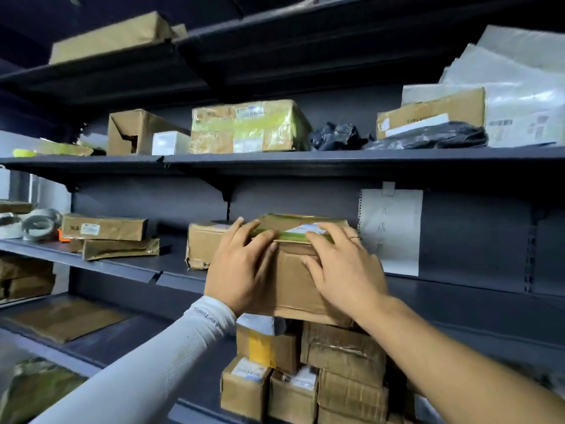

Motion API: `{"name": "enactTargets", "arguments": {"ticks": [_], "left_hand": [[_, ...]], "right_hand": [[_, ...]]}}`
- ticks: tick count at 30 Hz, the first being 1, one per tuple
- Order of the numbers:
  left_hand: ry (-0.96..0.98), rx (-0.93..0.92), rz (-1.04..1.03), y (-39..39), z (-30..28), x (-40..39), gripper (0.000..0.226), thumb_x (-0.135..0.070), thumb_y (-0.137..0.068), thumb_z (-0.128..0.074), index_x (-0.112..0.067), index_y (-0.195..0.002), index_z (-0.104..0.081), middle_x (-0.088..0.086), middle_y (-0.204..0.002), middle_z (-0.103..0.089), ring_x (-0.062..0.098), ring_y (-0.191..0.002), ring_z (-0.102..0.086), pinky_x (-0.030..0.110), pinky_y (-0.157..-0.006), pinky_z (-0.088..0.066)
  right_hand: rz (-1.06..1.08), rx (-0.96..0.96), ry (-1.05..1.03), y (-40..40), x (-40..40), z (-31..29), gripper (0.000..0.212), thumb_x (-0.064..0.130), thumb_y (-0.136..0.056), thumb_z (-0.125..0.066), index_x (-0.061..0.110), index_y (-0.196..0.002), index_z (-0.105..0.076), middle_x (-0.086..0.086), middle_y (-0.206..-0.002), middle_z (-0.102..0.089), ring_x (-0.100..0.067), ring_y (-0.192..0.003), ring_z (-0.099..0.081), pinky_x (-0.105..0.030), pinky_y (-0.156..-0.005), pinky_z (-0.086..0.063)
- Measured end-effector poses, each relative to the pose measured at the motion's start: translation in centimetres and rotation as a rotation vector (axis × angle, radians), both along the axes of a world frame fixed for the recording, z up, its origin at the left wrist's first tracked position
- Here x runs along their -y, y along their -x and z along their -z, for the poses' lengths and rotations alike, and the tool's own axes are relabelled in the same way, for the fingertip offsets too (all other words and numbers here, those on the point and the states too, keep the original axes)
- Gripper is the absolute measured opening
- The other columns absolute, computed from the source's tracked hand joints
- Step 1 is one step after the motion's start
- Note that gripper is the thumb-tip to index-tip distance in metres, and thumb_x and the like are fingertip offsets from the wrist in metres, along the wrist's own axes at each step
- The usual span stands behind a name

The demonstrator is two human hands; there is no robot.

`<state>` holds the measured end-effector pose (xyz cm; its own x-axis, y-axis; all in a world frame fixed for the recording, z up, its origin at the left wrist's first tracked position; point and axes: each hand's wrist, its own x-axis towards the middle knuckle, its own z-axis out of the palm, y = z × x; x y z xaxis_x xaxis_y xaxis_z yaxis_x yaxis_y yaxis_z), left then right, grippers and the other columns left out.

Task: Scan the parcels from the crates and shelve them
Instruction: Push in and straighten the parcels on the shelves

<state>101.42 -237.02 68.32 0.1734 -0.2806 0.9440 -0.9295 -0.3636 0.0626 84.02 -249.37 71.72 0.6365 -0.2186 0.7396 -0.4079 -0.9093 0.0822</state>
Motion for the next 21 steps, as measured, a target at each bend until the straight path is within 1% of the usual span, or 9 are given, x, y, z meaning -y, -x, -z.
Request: {"name": "enactTargets", "arguments": {"ticks": [3,5,7,10,13,15,17,19,21], "left_hand": [[0.008,-0.045,-0.027,-2.1,-0.5,1.1,0.045,-0.044,-0.107,-0.039,-0.019,-0.13,-0.069,0.02,-0.14,-0.061,0.048,-0.139,-0.045,0.054,-0.116,-0.04],[0.019,-0.065,-0.031,-3.3,-0.7,1.6,0.046,-0.043,-0.107,-0.038,-0.018,-0.132,-0.067,0.021,-0.142,-0.06,0.048,-0.142,-0.042,0.054,-0.118,-0.037],[0.036,-0.069,-0.03,-4.5,-0.6,2.2,0.045,-0.043,-0.108,-0.038,-0.017,-0.132,-0.066,0.021,-0.143,-0.058,0.046,-0.145,-0.039,0.054,-0.119,-0.035],[0.055,-0.047,-0.031,-6.1,-0.6,3.0,0.043,-0.041,-0.107,-0.04,-0.014,-0.129,-0.066,0.022,-0.14,-0.06,0.046,-0.144,-0.039,0.054,-0.118,-0.036],[0.044,-0.008,-0.046,-7.6,-0.3,3.6,0.045,-0.042,-0.107,-0.04,-0.015,-0.135,-0.063,0.021,-0.144,-0.056,0.045,-0.146,-0.036,0.056,-0.118,-0.035],[0.029,0.026,-0.065,-8.6,0.0,4.1,0.049,-0.044,-0.107,-0.04,-0.02,-0.147,-0.055,0.018,-0.155,-0.047,0.043,-0.151,-0.029,0.057,-0.121,-0.031],[0.0,0.04,-0.093,-9.6,0.7,4.8,0.055,-0.047,-0.108,-0.04,-0.026,-0.159,-0.04,0.014,-0.166,-0.032,0.04,-0.157,-0.018,0.055,-0.125,-0.026],[-0.012,0.039,-0.11,-10.6,1.4,5.5,0.061,-0.05,-0.108,-0.038,-0.029,-0.164,-0.026,0.012,-0.171,-0.02,0.04,-0.159,-0.01,0.055,-0.126,-0.023],[-0.017,0.013,-0.11,-11.4,2.3,6.0,0.065,-0.053,-0.108,-0.037,-0.032,-0.166,-0.017,0.012,-0.173,-0.011,0.04,-0.159,-0.006,0.057,-0.125,-0.023]], "right_hand": [[-0.015,0.112,-0.013,-3.0,0.7,0.3,0.045,0.051,-0.102,-0.053,0.031,-0.141,-0.054,0.004,-0.167,-0.019,-0.025,-0.148,-0.025,-0.048,-0.088,-0.056],[-0.045,0.224,-0.035,-5.0,1.2,1.0,0.043,0.046,-0.098,-0.061,0.032,-0.139,-0.058,0.0,-0.169,-0.017,-0.029,-0.148,-0.025,-0.05,-0.081,-0.058],[-0.077,0.288,-0.04,-6.8,1.8,1.9,0.044,0.042,-0.097,-0.065,0.037,-0.14,-0.058,-0.002,-0.167,-0.023,-0.031,-0.145,-0.028,-0.052,-0.078,-0.059],[-0.087,0.305,0.019,-9.0,3.2,2.9,0.051,0.042,-0.098,-0.061,0.041,-0.148,-0.051,-0.003,-0.163,-0.035,-0.037,-0.144,-0.033,-0.057,-0.077,-0.061],[-0.066,0.255,0.094,-10.2,4.5,3.2,0.059,0.046,-0.099,-0.058,0.042,-0.156,-0.039,-0.005,-0.165,-0.034,-0.042,-0.149,-0.029,-0.058,-0.085,-0.061],[-0.048,0.213,0.141,-10.8,5.3,3.4,0.067,0.05,-0.098,-0.058,0.042,-0.159,-0.032,-0.007,-0.169,-0.025,-0.044,-0.153,-0.02,-0.058,-0.09,-0.058],[-0.028,0.181,0.172,-11.6,5.9,3.7,0.072,0.055,-0.097,-0.057,0.042,-0.161,-0.026,-0.009,-0.172,-0.016,-0.047,-0.156,-0.011,-0.058,-0.094,-0.056],[-0.001,0.16,0.218,-12.4,6.4,4.2,0.079,0.058,-0.093,-0.06,0.04,-0.162,-0.027,-0.011,-0.173,-0.013,-0.051,-0.156,-0.005,-0.061,-0.099,-0.052],[0.019,0.122,0.274,-13.2,6.9,5.1,0.088,0.061,-0.087,-0.067,0.038,-0.162,-0.028,-0.014,-0.173,-0.009,-0.055,-0.155,0.0,-0.065,-0.103,-0.048]]}}
